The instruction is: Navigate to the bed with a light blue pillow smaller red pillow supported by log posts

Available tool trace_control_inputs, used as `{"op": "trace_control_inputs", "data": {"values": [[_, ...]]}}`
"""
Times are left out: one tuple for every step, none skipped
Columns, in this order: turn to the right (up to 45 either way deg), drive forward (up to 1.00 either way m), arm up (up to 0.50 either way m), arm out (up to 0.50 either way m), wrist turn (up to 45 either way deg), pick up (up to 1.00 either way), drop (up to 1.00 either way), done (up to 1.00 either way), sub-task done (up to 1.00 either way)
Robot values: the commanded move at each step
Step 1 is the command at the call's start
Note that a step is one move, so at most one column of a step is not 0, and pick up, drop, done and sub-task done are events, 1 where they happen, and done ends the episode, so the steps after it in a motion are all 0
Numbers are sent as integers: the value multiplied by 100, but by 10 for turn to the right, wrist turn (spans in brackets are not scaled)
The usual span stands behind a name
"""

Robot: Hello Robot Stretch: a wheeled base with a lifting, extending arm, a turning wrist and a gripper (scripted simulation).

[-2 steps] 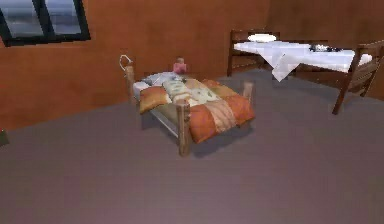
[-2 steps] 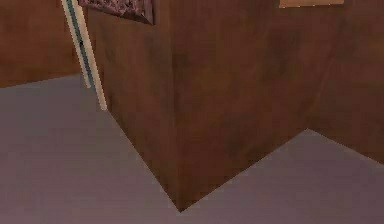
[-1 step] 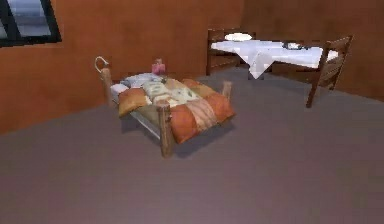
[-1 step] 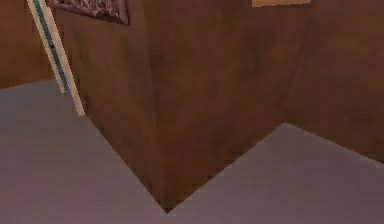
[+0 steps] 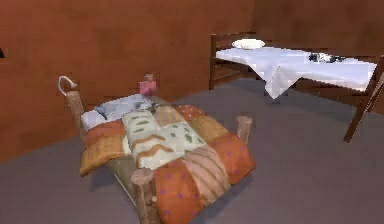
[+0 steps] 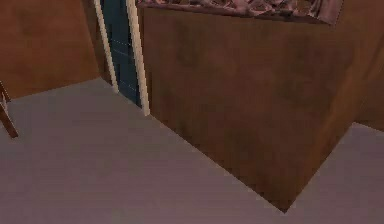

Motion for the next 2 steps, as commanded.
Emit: {"op": "trace_control_inputs", "data": {"values": [[-120,0,0,0,0,0,0,0,0],[0,0,0,0,0,0,0,100,0]]}}
